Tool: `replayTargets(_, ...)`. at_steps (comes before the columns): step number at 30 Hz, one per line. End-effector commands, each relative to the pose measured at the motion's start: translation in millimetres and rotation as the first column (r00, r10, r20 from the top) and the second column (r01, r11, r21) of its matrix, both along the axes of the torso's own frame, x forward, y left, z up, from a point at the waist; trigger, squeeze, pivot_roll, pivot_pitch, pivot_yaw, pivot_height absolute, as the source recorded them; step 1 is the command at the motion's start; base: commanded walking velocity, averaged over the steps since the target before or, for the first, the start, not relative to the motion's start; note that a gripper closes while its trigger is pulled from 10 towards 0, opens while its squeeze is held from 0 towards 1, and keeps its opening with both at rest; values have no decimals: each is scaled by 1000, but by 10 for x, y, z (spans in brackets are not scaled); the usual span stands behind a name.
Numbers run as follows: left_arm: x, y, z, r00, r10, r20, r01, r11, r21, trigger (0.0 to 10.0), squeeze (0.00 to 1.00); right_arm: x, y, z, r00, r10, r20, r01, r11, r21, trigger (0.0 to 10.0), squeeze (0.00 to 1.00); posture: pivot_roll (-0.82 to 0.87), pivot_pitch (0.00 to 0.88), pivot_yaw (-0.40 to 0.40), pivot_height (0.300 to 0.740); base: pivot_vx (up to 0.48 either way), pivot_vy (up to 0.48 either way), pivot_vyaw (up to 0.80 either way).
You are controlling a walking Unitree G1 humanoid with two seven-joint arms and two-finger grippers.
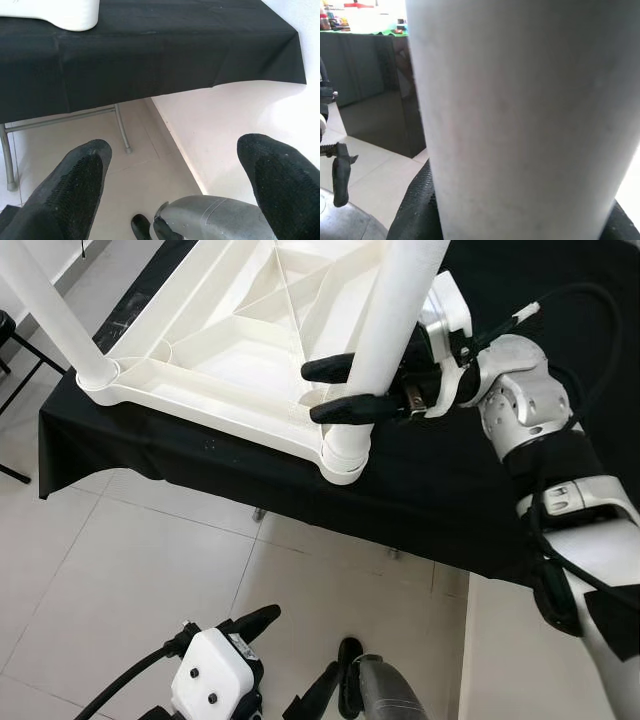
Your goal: Building children table
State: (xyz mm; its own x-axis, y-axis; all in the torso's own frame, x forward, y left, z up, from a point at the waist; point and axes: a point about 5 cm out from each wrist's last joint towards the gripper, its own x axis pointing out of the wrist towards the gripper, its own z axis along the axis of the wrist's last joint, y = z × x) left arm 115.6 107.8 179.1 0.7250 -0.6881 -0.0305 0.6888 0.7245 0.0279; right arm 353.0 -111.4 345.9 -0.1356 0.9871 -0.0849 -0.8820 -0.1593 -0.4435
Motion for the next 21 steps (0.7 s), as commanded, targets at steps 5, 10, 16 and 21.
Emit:
replayTargets(5,-24,-3,-56,1000,-5,-25,6,1000,16,10000,0,25,69,-265,998,5,-58,-12,993,-121,10000,0,115,426,-53,740,0,0,0)
replayTargets(10,-17,-5,-59,1000,-5,-22,5,1000,15,10000,0,26,188,-256,999,22,-44,-28,990,-140,10000,0,108,423,-56,740,0,0,0)
replayTargets(16,-3,-15,-69,1000,-3,-19,4,1000,14,10000,0,94,284,-274,998,-40,-52,33,991,-130,10000,0,103,417,-60,740,0,0,0)
replayTargets(21,6,-20,-73,1000,-2,-15,2,1000,13,10000,0,207,336,-315,975,-215,-51,209,972,-105,10000,0,98,413,-65,740,0,0,0)
